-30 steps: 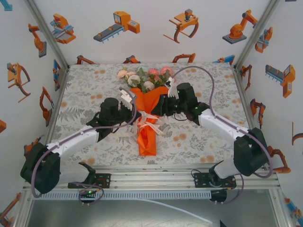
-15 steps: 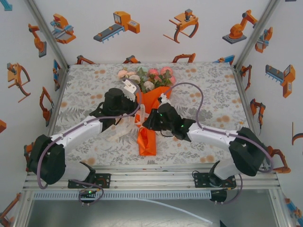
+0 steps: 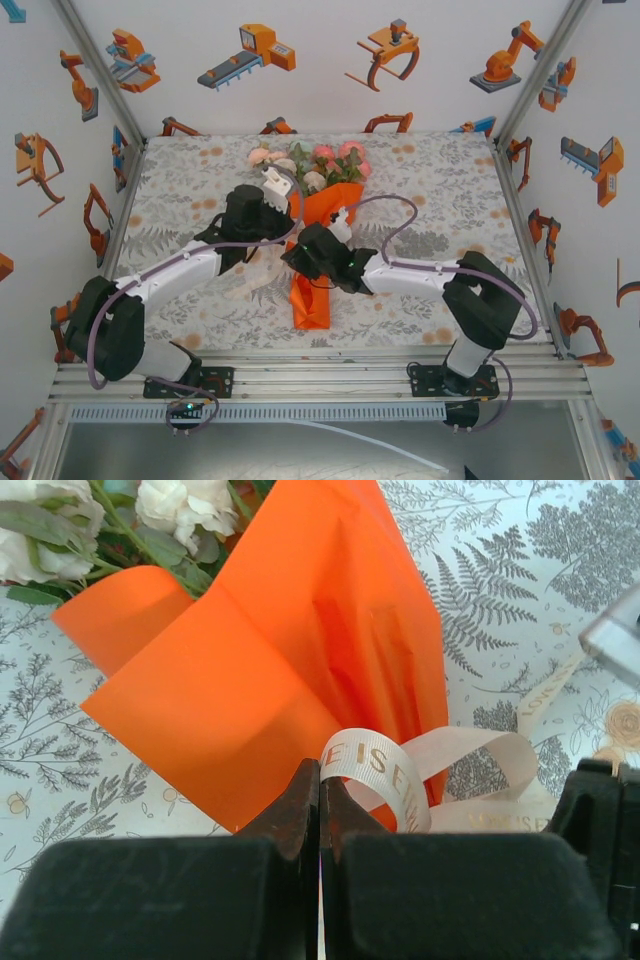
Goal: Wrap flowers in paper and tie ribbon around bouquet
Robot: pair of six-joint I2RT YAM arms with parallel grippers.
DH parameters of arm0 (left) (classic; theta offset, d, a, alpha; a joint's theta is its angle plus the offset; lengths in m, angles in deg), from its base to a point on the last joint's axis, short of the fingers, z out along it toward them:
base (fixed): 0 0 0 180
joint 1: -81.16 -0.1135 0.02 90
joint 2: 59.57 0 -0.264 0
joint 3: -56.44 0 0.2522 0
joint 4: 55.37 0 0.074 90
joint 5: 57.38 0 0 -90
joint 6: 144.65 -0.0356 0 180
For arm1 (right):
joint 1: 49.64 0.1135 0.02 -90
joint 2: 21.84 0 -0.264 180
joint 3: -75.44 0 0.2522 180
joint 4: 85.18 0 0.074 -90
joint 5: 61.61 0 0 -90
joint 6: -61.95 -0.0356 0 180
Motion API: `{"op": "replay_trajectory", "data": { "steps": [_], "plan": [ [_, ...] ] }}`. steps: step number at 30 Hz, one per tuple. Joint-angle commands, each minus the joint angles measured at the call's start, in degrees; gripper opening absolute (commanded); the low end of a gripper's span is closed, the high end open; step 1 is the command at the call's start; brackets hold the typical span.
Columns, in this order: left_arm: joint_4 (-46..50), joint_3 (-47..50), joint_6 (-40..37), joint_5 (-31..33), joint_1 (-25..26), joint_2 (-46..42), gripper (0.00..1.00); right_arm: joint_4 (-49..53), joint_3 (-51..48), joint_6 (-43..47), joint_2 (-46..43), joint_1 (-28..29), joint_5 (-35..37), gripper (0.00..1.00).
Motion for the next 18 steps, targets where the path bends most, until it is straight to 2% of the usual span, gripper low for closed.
{"op": "replay_trajectory", "data": {
  "steps": [1, 5, 8, 12, 14, 16, 18],
  "plan": [
    [-2.62, 1.41, 1.56, 1.42, -0.52, -1.96, 0.03, 3.15, 2.02, -6.54, 1.52, 0.43, 6.73, 0.35],
    [-3.03, 2.66, 1.95, -0.47, -0.77, -3.72, 0.05, 2.13, 1.86, -7.42, 3.08, 0.40, 8.96, 0.36],
    [-2.04, 3.17, 2.60, -2.20, -0.80, -4.11, 0.09, -1.44, 1.15, -5.82, 2.78, 0.40, 8.09, 0.35],
    [0.00, 4.52, 6.51, -7.19, -0.77, -7.24, 0.19, -0.14, -2.74, -1.90, -2.85, 0.49, 7.90, 0.35],
    [-0.90, 5.96, 10.88, -8.45, -0.40, -9.31, 0.22, 1.18, -5.98, -0.51, -7.01, 0.74, 9.50, 0.35],
    [-5.02, 8.53, 15.37, -9.06, 0.18, -10.24, 0.28, 1.74, -9.47, 1.96, -11.39, 0.77, 11.31, 0.37],
    [-7.53, 9.69, 17.58, -8.54, 0.84, -9.92, 0.48, 3.06, -11.58, 3.09, -14.22, 0.75, 13.12, 0.38]
  ]
}}
